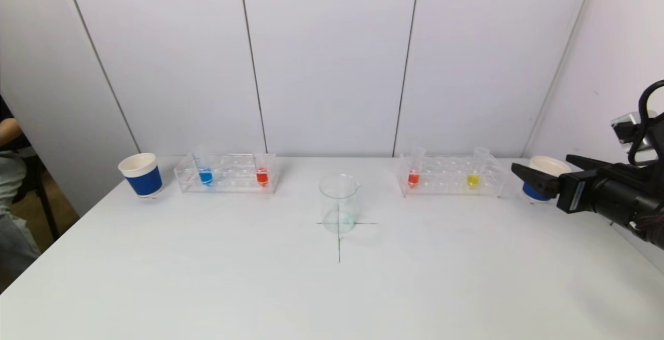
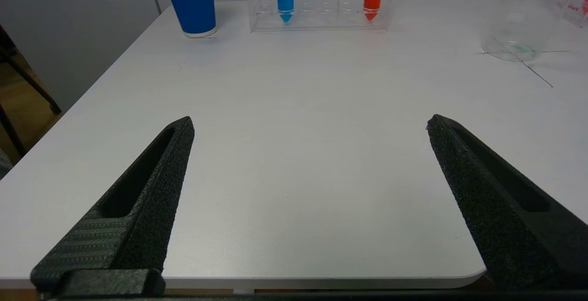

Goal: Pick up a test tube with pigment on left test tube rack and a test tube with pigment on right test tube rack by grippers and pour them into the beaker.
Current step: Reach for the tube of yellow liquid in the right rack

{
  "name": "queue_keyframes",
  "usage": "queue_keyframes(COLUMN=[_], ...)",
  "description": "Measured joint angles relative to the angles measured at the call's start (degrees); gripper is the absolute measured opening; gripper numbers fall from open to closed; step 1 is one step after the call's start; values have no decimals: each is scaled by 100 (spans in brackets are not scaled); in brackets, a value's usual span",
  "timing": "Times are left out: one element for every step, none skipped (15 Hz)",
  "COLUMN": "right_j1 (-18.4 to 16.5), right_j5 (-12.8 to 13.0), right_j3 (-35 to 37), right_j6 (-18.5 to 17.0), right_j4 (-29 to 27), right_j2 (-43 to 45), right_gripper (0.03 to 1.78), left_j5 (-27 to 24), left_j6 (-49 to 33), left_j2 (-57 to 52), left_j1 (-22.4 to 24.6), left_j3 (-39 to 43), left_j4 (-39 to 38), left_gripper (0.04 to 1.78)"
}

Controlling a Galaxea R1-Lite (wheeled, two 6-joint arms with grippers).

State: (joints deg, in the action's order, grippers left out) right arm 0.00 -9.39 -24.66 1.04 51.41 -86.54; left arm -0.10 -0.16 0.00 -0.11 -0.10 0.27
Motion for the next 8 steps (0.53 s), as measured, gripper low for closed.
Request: queue_keyframes(right_j1=[5, 11, 16, 21, 24, 24, 24, 24], right_j5=[82, 148, 195, 232, 261, 272, 276, 276], right_j3=[49, 82, 113, 129, 135, 135, 123, 99], right_j6=[1, 4, 6, 6, 6, 1, 0, -5], right_j4=[366, 717, 1061, 1417, 1681, 1871, 1972, 2053], right_j2=[-244, -485, -723, -963, -1169, -1368, -1525, -1685], right_gripper=[177, 177, 177, 177, 177, 177, 177, 177], left_j5=[0, 0, 0, 0, 2, 0, 0, 0], left_j6=[-2, -2, 0, 2, 0, 0, 0, 0], left_j2=[0, 0, 0, 0, 0, 0, 0, 0], left_j1=[0, 0, 0, 0, 0, 0, 1, 1], left_j3=[0, 0, 0, 0, 0, 0, 0, 0], left_j4=[0, 0, 0, 0, 0, 0, 0, 0], left_gripper=[177, 177, 177, 177, 177, 177, 177, 177])
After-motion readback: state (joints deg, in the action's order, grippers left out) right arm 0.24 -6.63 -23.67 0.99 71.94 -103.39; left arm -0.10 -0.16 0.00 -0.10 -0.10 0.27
